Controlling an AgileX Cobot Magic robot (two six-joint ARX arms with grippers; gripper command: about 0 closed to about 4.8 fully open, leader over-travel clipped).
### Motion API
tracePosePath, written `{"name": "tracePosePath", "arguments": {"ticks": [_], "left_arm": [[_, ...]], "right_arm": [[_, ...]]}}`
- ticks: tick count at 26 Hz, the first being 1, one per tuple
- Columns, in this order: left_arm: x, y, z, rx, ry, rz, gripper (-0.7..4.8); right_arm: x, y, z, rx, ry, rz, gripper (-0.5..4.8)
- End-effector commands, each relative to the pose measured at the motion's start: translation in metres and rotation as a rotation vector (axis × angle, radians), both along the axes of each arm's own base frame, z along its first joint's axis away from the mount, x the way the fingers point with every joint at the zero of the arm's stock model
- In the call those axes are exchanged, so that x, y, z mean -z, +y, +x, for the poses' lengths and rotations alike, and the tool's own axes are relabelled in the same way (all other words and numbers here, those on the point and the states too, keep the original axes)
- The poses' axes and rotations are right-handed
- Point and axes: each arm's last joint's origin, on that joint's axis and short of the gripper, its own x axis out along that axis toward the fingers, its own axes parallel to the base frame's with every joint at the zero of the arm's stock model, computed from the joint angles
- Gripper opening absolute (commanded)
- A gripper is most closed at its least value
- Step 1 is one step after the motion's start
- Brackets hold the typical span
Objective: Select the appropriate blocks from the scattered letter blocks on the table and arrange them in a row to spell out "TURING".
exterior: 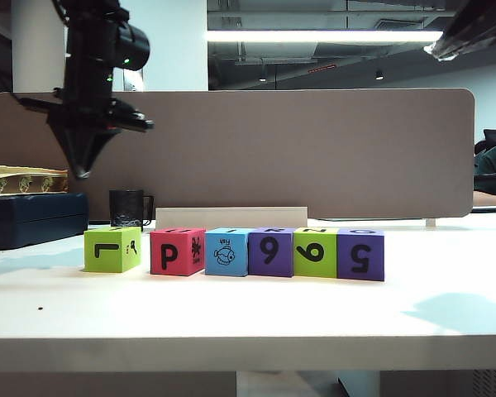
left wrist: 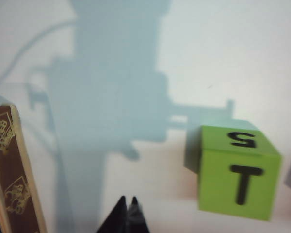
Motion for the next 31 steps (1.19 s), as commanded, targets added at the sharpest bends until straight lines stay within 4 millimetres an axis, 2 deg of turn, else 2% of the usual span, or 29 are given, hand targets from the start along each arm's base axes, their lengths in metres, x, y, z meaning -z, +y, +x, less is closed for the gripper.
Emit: {"name": "tracePosePath", "arguments": {"ticks": [1, 6, 10, 12, 14, 19, 31], "left_arm": [[0.01, 0.01, 0.002, -0.025, 0.026, -0.002, 0.16], [0.035, 0.017, 0.003, -0.037, 0.095, 0.004, 0.16], [0.055, 0.017, 0.004, -0.032, 0.119, -0.007, 0.11], [0.074, 0.015, 0.003, -0.024, 0.142, -0.051, -0.06], [0.081, 0.015, 0.004, -0.018, 0.137, -0.066, -0.06], [0.089, 0.011, 0.006, 0.039, 0.129, -0.155, -0.06], [0.089, -0.004, 0.004, 0.156, 0.152, -0.314, -0.06]], "right_arm": [[-0.004, 0.001, 0.003, -0.004, -0.04, 0.007, -0.01], [-0.006, 0.001, 0.005, -0.004, -0.072, 0.013, -0.01], [-0.006, 0.001, 0.005, -0.003, -0.066, 0.011, -0.01], [-0.005, 0.001, 0.006, -0.003, -0.061, 0.01, -0.01], [-0.005, 0.001, 0.006, -0.003, -0.061, 0.01, -0.01], [-0.005, 0.001, 0.006, -0.003, -0.061, 0.01, -0.01], [-0.005, 0.001, 0.006, -0.003, -0.061, 0.01, -0.01]]}}
